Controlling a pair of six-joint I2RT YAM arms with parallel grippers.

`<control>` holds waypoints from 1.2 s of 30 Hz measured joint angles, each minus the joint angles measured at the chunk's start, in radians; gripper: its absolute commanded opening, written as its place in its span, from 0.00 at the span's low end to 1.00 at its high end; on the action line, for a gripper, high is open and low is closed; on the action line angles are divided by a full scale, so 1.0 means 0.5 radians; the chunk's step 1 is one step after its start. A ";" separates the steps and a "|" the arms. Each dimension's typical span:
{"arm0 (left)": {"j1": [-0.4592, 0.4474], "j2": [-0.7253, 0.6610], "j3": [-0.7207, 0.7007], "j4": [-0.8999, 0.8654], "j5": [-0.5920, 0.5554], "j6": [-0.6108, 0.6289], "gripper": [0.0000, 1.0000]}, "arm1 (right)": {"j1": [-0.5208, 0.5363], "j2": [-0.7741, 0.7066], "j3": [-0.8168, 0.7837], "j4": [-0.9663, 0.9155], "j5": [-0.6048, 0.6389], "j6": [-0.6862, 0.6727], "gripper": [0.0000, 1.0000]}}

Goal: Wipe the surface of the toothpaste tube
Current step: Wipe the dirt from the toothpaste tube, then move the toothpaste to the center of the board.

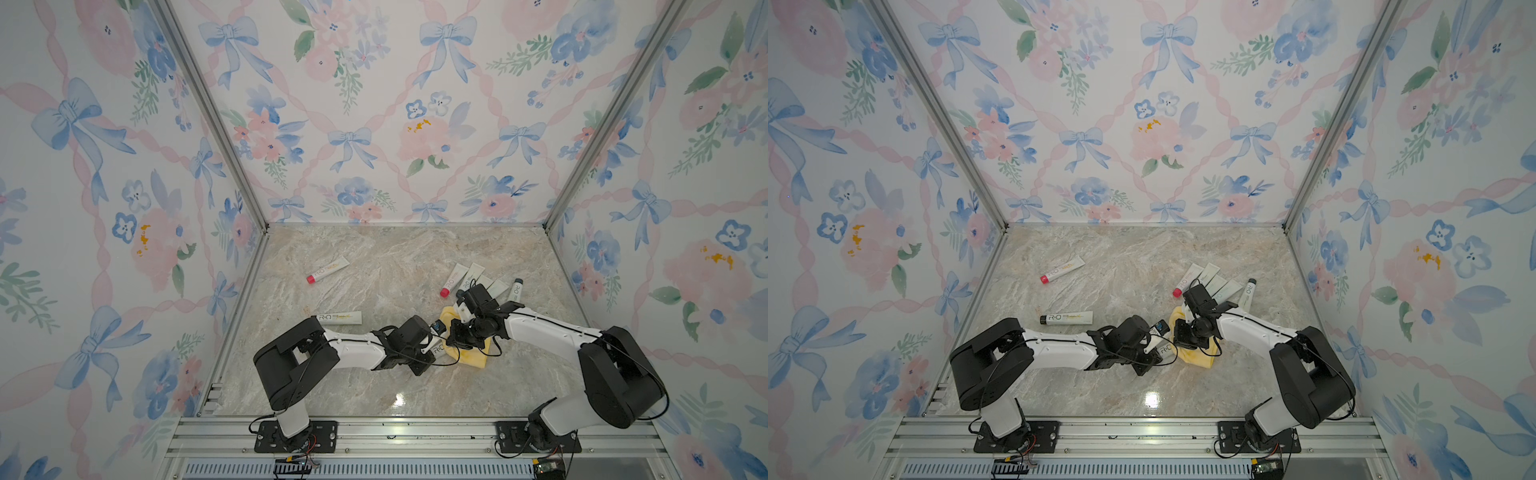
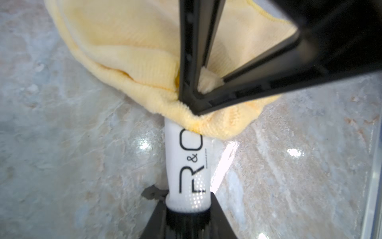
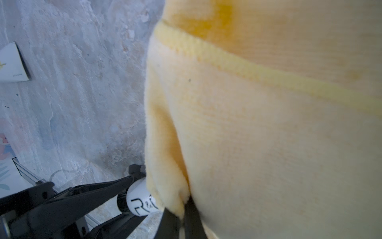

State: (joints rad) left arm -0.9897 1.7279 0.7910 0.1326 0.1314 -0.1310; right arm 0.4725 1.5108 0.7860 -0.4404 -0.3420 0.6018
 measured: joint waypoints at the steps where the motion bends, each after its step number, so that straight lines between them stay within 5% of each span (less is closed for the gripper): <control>1: -0.002 -0.003 -0.008 0.010 -0.007 0.000 0.24 | -0.054 -0.011 -0.020 0.002 -0.011 -0.011 0.07; 9: 0.011 -0.069 -0.081 0.016 -0.092 -0.044 0.25 | -0.197 -0.422 -0.285 -0.136 0.133 -0.007 0.08; 18: 0.234 -0.073 -0.084 0.017 -0.167 -0.153 0.27 | -0.220 -0.941 -0.449 -0.309 0.317 0.153 0.08; 26: 0.424 0.050 0.060 0.014 -0.214 -0.215 0.27 | -0.228 -0.835 -0.450 -0.319 0.388 0.158 0.08; 36: 0.618 0.520 0.674 -0.046 -0.211 -0.219 0.28 | -0.231 -0.657 -0.554 -0.153 0.372 0.177 0.08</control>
State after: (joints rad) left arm -0.6807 1.9877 1.1282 0.1097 0.0261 -0.2405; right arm 0.3569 1.1824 0.5091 -0.5167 -0.1558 0.6903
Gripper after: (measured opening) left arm 0.280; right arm 0.082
